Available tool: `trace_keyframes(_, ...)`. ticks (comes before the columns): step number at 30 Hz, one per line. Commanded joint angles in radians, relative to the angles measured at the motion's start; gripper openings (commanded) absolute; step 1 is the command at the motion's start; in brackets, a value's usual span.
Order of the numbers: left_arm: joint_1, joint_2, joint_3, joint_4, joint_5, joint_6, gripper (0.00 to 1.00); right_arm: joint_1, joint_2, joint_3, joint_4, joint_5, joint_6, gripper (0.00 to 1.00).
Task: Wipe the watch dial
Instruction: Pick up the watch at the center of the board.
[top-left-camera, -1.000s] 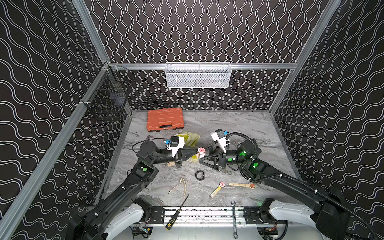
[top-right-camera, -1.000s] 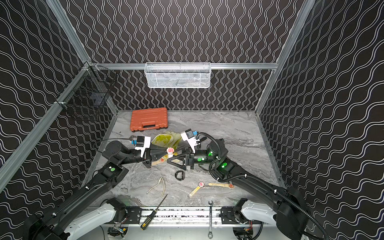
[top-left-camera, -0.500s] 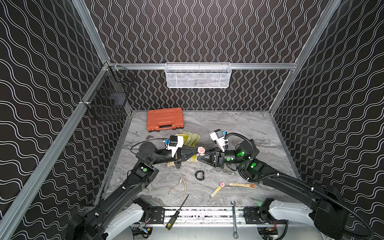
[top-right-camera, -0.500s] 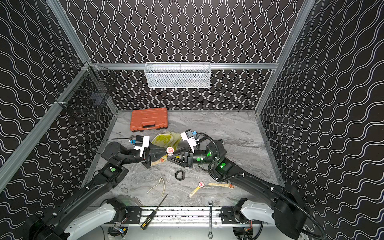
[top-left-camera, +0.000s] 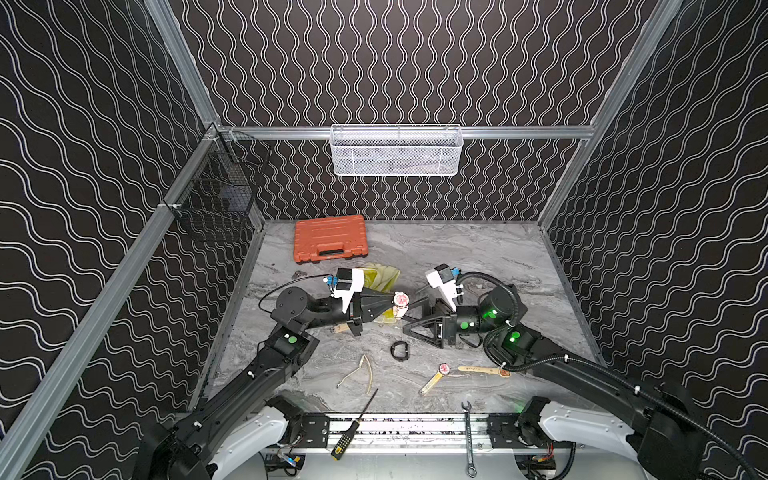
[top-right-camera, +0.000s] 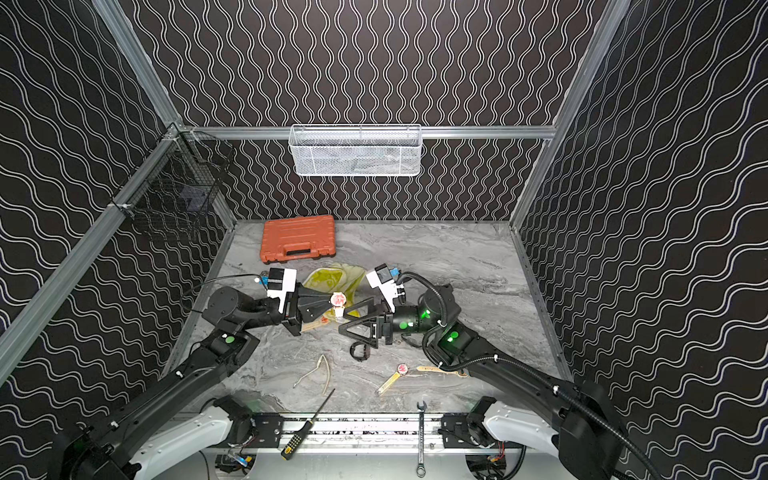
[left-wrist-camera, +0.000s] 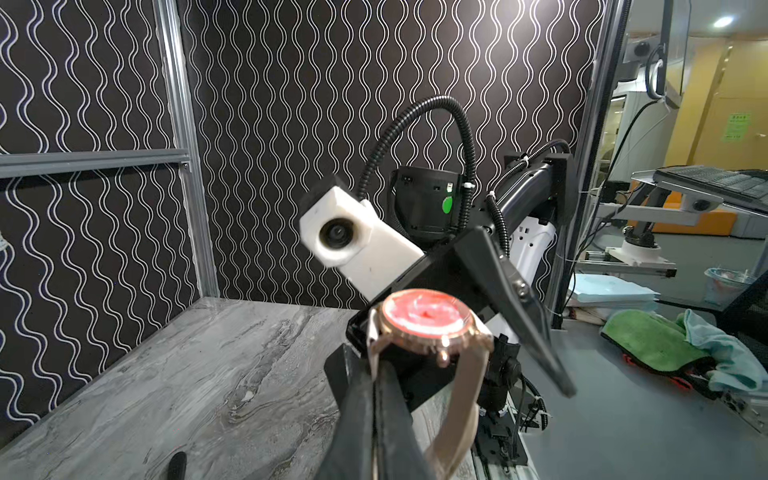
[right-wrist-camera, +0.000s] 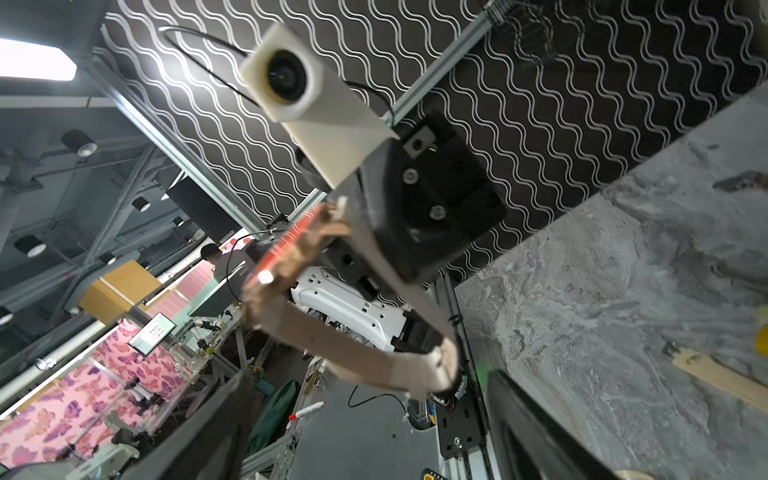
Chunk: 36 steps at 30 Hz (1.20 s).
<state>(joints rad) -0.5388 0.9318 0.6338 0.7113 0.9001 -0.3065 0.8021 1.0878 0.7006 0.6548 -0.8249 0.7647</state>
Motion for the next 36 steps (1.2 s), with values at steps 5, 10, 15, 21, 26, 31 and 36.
trace_keyframes(5, -0.002, -0.001, 0.011, 0.002, 0.008, 0.035, 0.00, 0.000, -0.013, 0.034, -0.010, 0.022, -0.042, 0.99)
trace_keyframes(10, -0.002, 0.010, 0.006, 0.027, 0.013, 0.024, 0.00, 0.002, 0.044, 0.080, -0.003, 0.024, -0.029, 0.99)
trace_keyframes(15, -0.002, 0.012, 0.002, 0.040, 0.008, 0.017, 0.00, 0.002, 0.084, 0.103, 0.016, 0.004, -0.022, 0.92)
trace_keyframes(21, -0.002, 0.013, 0.007, 0.058, -0.003, -0.012, 0.00, 0.002, 0.089, 0.081, 0.041, 0.000, -0.019, 0.55)
trace_keyframes(26, -0.001, 0.032, 0.007, 0.099, -0.004, -0.068, 0.00, -0.002, 0.075, 0.053, 0.098, 0.033, 0.004, 0.31)
trace_keyframes(31, -0.001, 0.048, -0.019, 0.178, -0.009, -0.129, 0.01, -0.003, 0.070, 0.053, 0.114, 0.026, 0.014, 0.19)
trace_keyframes(36, -0.001, 0.025, -0.034, 0.132, -0.037, -0.103, 0.09, -0.004, 0.056, 0.059, 0.085, 0.019, 0.004, 0.08)
